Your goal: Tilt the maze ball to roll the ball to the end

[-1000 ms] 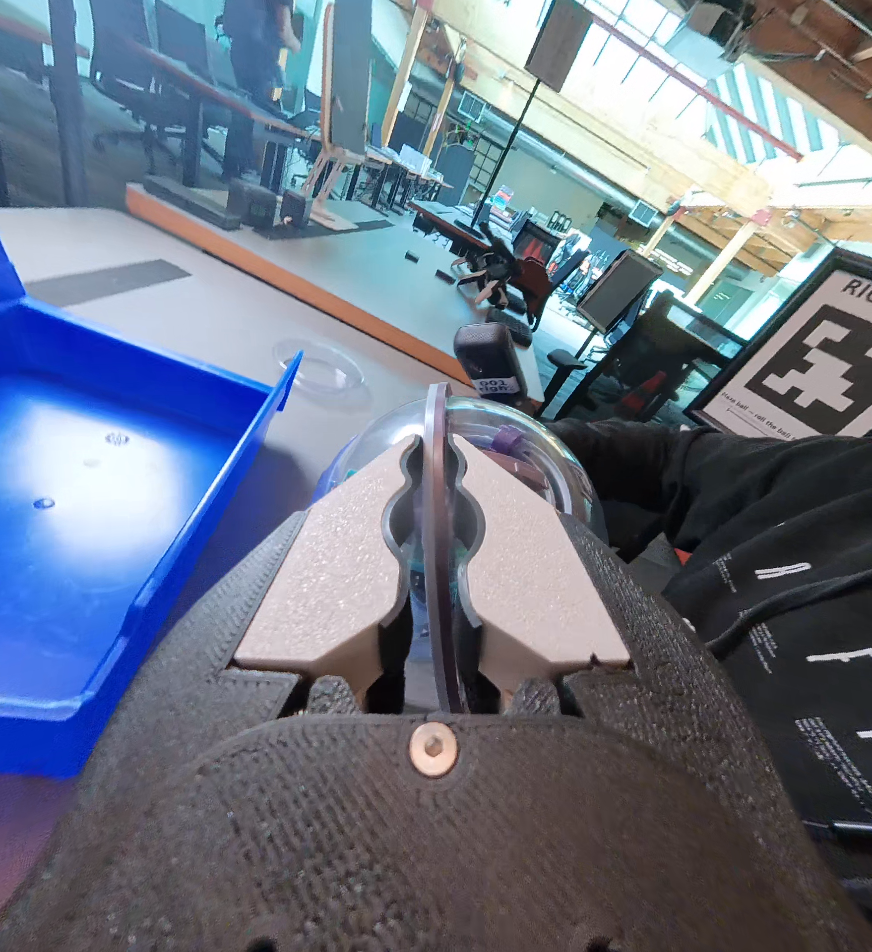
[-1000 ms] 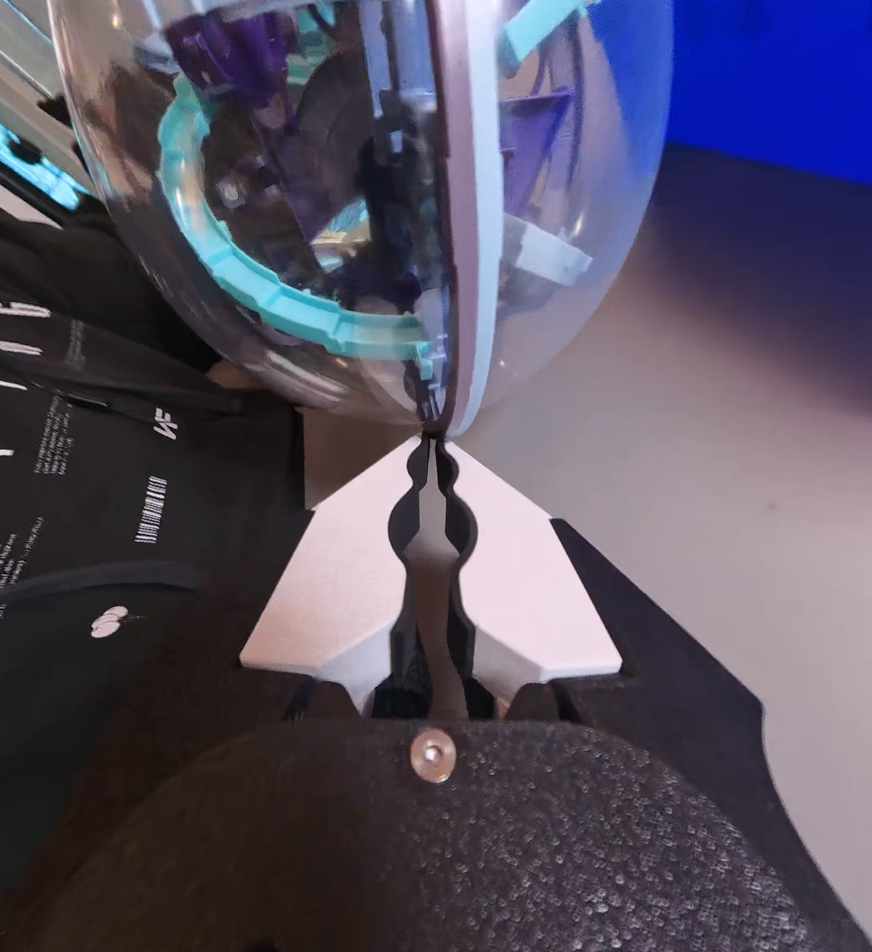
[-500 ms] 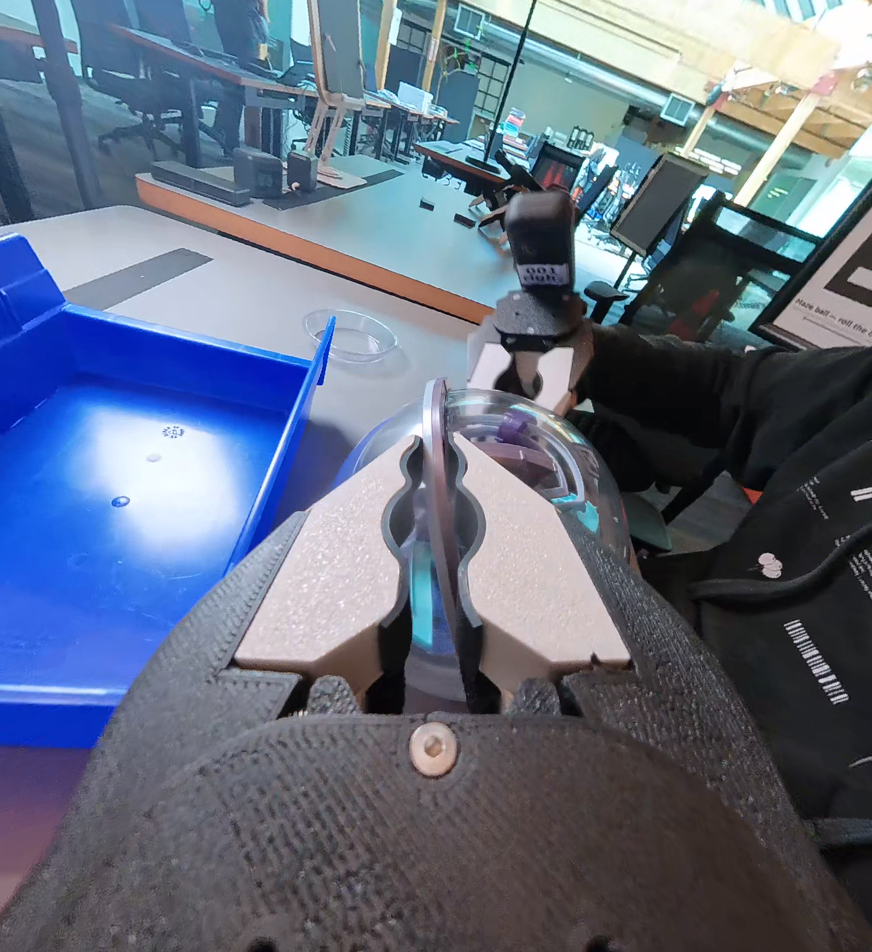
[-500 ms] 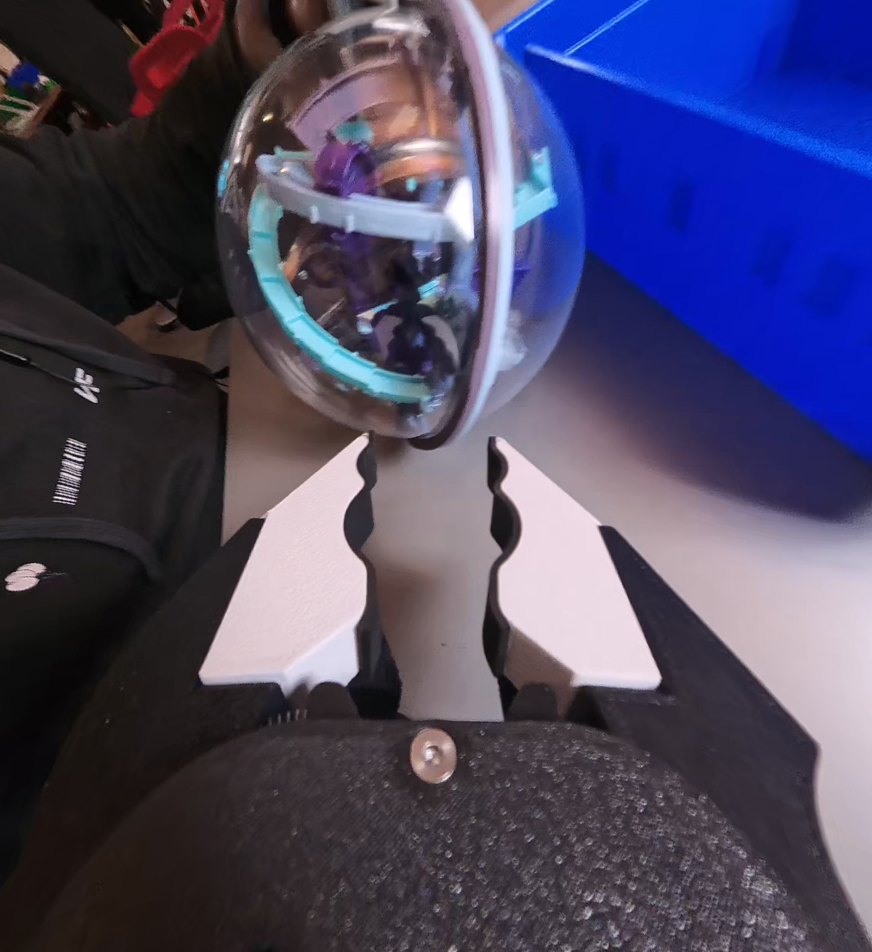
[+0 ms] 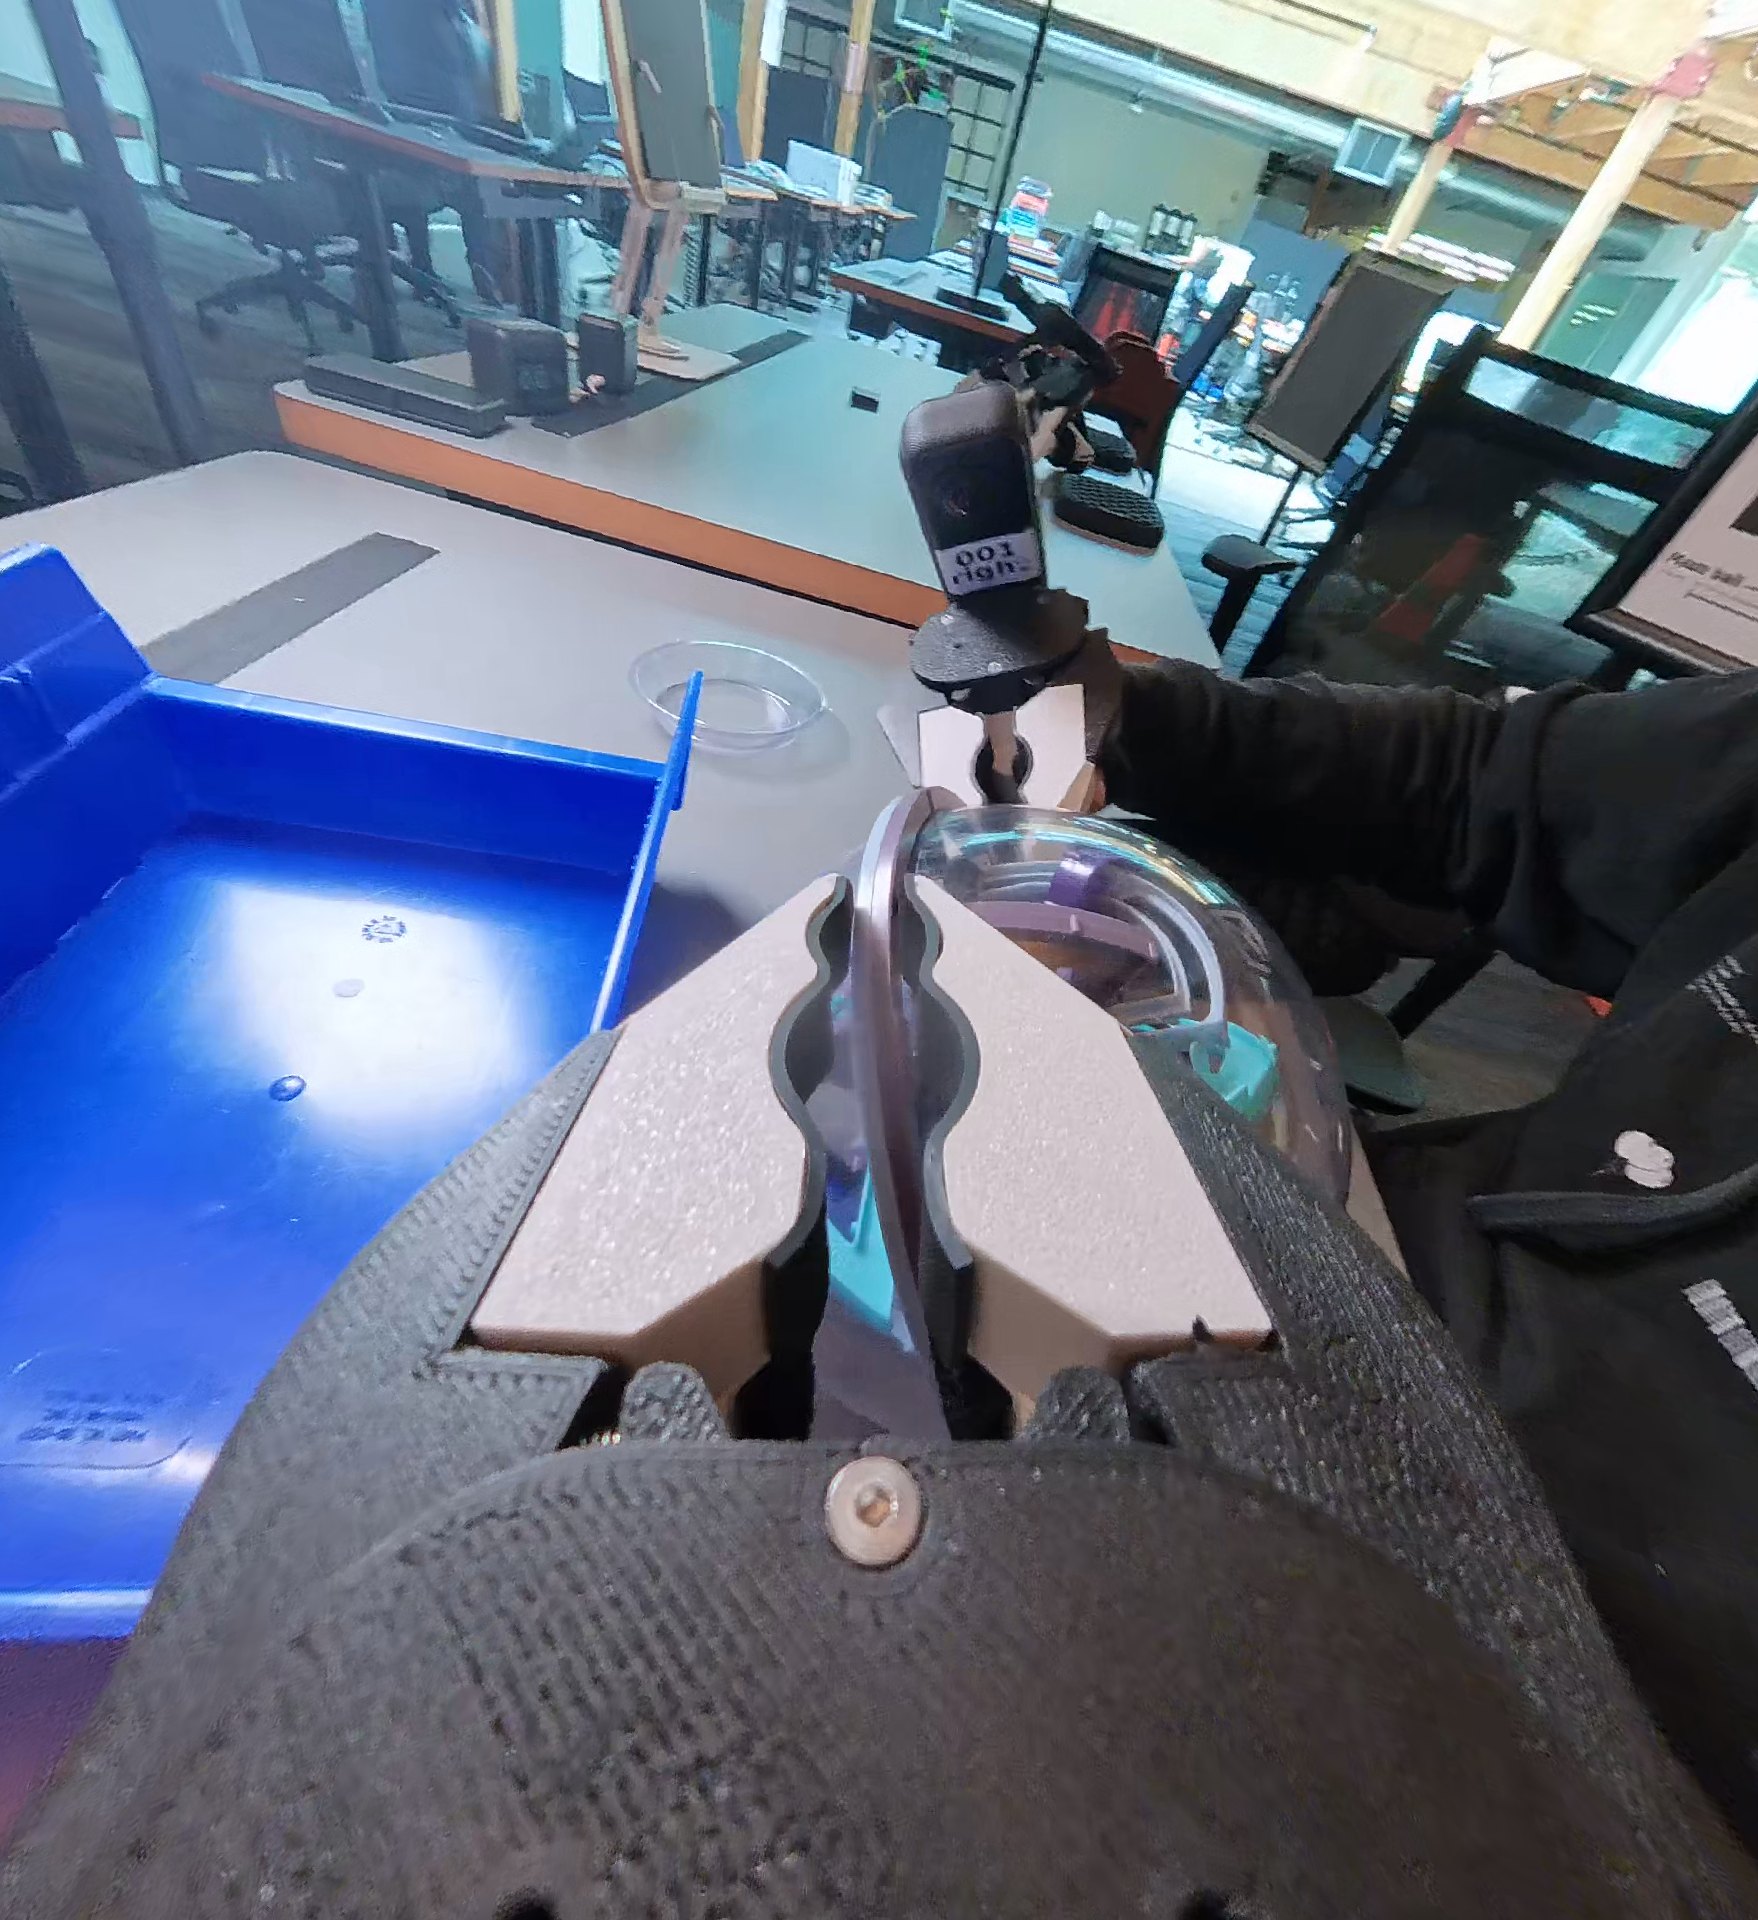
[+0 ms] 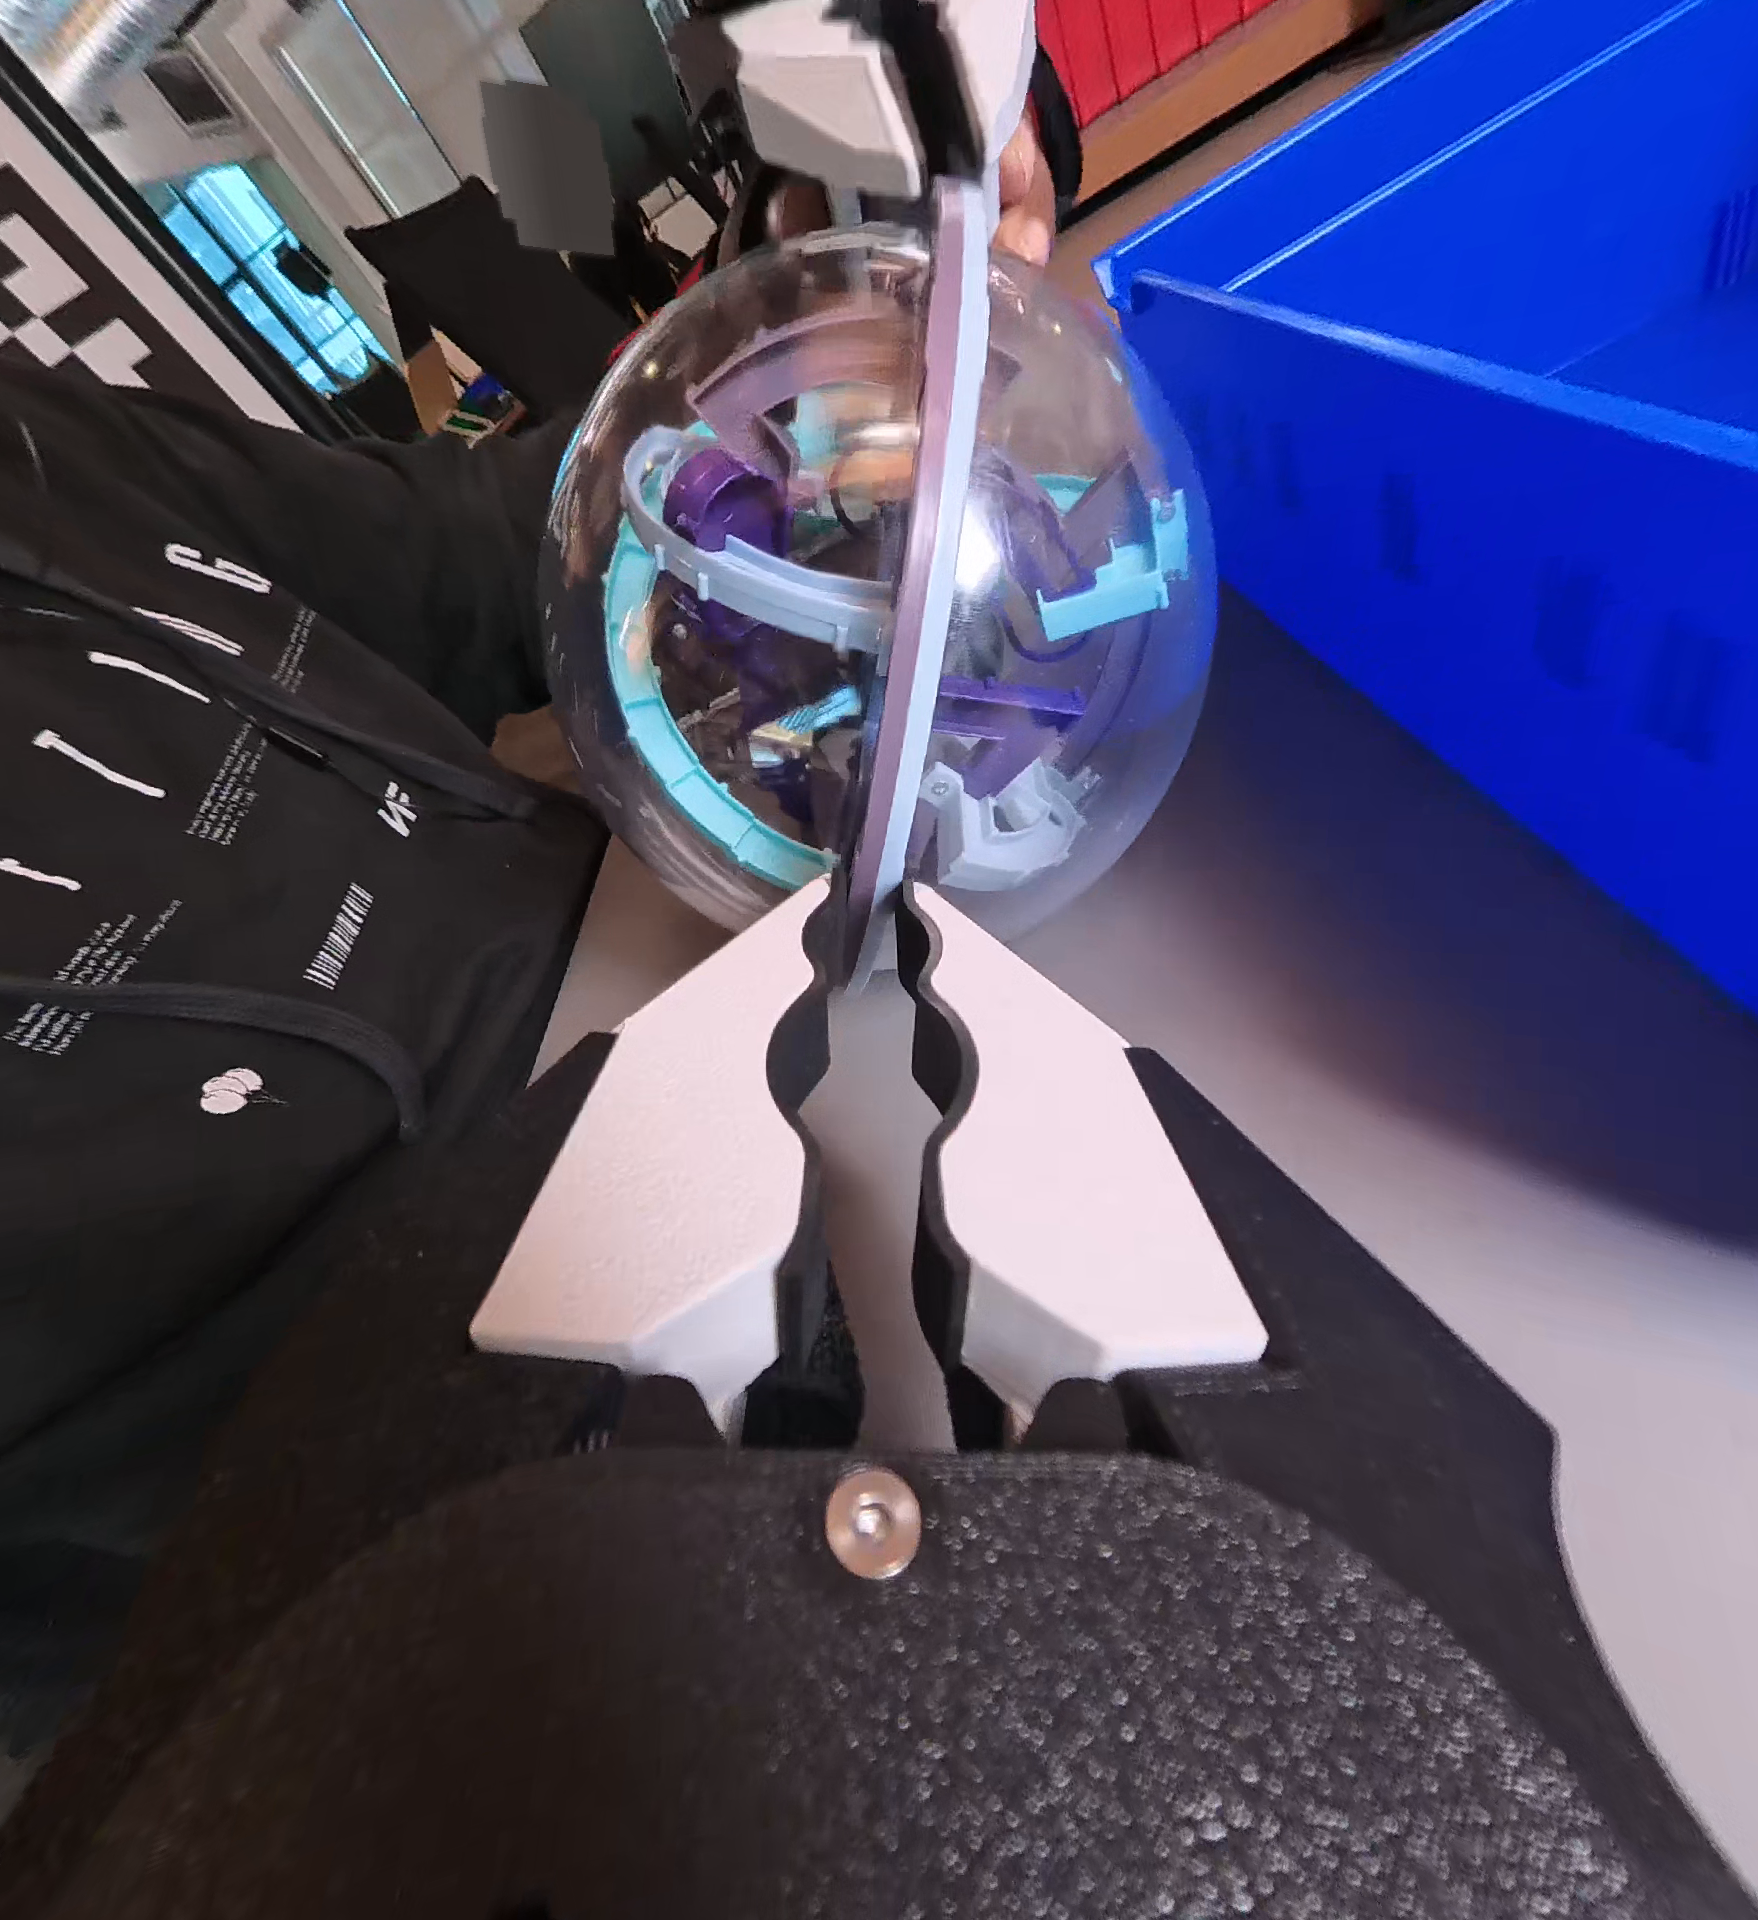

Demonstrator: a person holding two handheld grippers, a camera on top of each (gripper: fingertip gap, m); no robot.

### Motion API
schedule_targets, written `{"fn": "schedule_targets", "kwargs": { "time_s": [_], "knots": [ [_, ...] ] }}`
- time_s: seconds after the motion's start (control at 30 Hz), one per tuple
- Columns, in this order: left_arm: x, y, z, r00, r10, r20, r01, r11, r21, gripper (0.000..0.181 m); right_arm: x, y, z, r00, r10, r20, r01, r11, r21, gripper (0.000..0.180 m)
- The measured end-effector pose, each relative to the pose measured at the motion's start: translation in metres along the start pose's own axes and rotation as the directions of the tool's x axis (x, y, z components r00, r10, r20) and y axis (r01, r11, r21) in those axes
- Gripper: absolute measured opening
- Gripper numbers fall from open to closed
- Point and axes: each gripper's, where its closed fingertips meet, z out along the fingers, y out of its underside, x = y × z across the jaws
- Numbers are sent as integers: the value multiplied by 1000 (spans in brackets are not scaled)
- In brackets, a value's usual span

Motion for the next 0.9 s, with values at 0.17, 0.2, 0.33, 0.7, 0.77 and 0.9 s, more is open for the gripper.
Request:
{"fn": "schedule_targets", "kwargs": {
  "time_s": [0.17,0.2,0.33,0.7,0.77,0.9],
  "knots": [
    [-3,-6,-22,994,-103,26,101,993,53,32,6,15,2,999,-26,-20,25,999,-29,7],
    [-3,-1,-29,992,-126,30,124,992,37,37,6,16,2,999,-31,-22,30,999,-30,7],
    [10,39,-48,974,-222,-47,219,974,-56,49,10,19,0,999,-33,-23,32,999,-38,7],
    [13,107,-35,974,-216,-62,196,951,-239,10,14,36,11,992,120,-50,-125,986,-114,7],
    [14,107,-34,970,-231,-75,210,952,-223,8,17,38,11,992,106,-70,-115,985,-127,7],
    [11,101,-35,981,-188,-50,176,967,-182,7,20,45,16,991,40,-128,-64,981,-186,8]
  ]
}}
